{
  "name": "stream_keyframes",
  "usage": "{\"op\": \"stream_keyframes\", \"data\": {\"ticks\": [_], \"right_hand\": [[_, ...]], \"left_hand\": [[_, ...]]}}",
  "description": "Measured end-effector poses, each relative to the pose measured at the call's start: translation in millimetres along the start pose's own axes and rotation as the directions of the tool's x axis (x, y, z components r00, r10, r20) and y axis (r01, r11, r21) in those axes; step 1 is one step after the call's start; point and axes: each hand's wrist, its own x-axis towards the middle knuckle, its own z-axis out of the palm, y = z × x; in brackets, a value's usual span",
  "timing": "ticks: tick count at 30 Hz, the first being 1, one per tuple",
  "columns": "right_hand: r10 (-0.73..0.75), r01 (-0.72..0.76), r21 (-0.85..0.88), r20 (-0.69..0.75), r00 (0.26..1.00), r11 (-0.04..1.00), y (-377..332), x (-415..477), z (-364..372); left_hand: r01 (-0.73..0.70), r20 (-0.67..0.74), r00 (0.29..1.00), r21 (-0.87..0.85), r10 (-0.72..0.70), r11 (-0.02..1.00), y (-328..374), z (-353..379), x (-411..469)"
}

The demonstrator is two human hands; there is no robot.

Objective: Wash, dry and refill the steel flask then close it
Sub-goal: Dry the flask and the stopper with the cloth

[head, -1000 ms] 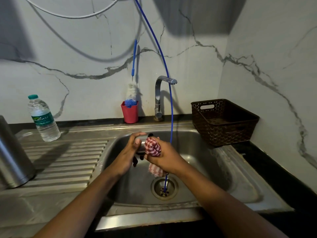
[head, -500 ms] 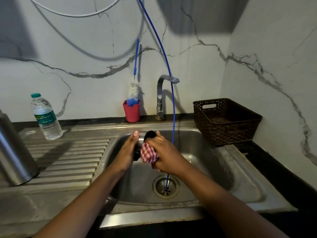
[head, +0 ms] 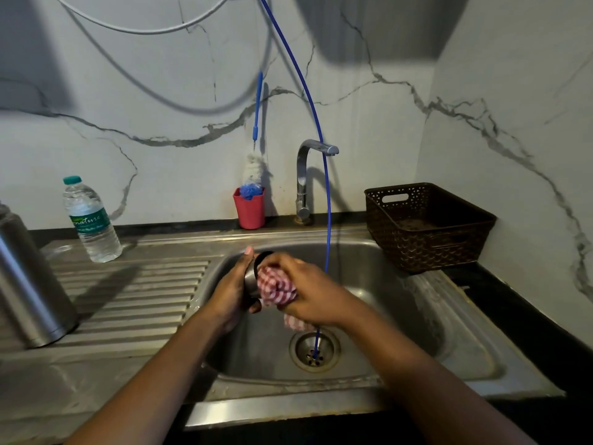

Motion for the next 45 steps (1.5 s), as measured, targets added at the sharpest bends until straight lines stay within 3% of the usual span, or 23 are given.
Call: {"op": "stream_keyframes", "data": {"ticks": [3,6,9,12,14,17,19,22,26,29,32,35,38,39,41,43,45], "right_hand": [[0.15,-0.115,0.18,-0.191,0.97,0.977,3,1,-16],[0.017,-0.043,-0.068,-0.353,0.935,0.997,4,2,-7],[-0.201,0.031,-0.444,-0.341,0.918,0.895,4,4,19],[-0.228,-0.011,-0.587,-0.331,0.915,0.809,4,11,25],[-0.175,-0.013,-0.626,-0.237,0.956,0.779,2,12,22],[-0.009,0.043,-0.444,0.078,0.997,0.895,3,6,15],[0.018,0.058,-0.391,0.187,0.982,0.919,7,3,12],[-0.036,0.051,-0.427,0.043,0.998,0.903,7,5,11],[-0.364,0.198,-0.58,-0.184,0.913,0.79,10,6,16],[-0.474,0.26,-0.662,-0.164,0.865,0.703,12,7,24],[-0.445,0.218,-0.701,-0.157,0.882,0.679,13,9,32],[-0.308,0.106,-0.624,-0.225,0.924,0.775,11,8,40],[-0.033,-0.106,-0.485,-0.27,0.962,0.868,7,4,44],[0.071,-0.179,-0.395,-0.273,0.959,0.901,7,3,43],[0.297,-0.323,-0.057,-0.267,0.917,0.945,8,2,39],[0.45,-0.378,0.286,-0.253,0.857,0.88,10,2,39],[0.479,-0.342,0.434,-0.259,0.839,0.833,10,4,41]], "left_hand": [[0.004,-0.023,1.0,-0.04,-0.005,0.999,-1,2,2],[0.024,-0.005,1.0,-0.093,-0.024,0.995,-4,5,4],[0.067,0.001,0.998,-0.124,-0.068,0.99,-6,7,7],[0.089,-0.015,0.996,-0.106,-0.091,0.99,-4,4,6],[0.077,-0.047,0.995,-0.098,-0.082,0.992,-5,2,6],[0.095,-0.119,0.987,-0.114,-0.108,0.989,-4,-1,8],[0.108,-0.138,0.982,-0.167,-0.132,0.98,-3,-5,10],[0.099,-0.171,0.977,-0.166,-0.127,0.981,-3,-10,14],[0.077,-0.129,0.987,-0.17,-0.099,0.982,-3,-14,16],[0.093,-0.148,0.983,-0.139,-0.113,0.986,-4,-13,15],[0.13,-0.184,0.974,-0.034,-0.134,0.991,-4,-8,14],[0.039,-0.166,0.986,0.1,-0.022,0.994,-2,-3,13],[-0.161,-0.056,0.981,0.308,0.187,0.938,1,-1,7],[-0.19,-0.041,0.975,0.351,0.218,0.917,1,0,5],[-0.228,-0.032,0.966,0.375,0.258,0.899,0,3,2],[-0.277,-0.011,0.953,0.381,0.304,0.882,-1,6,-1],[-0.3,-0.019,0.943,0.387,0.333,0.872,0,9,-1]]}}
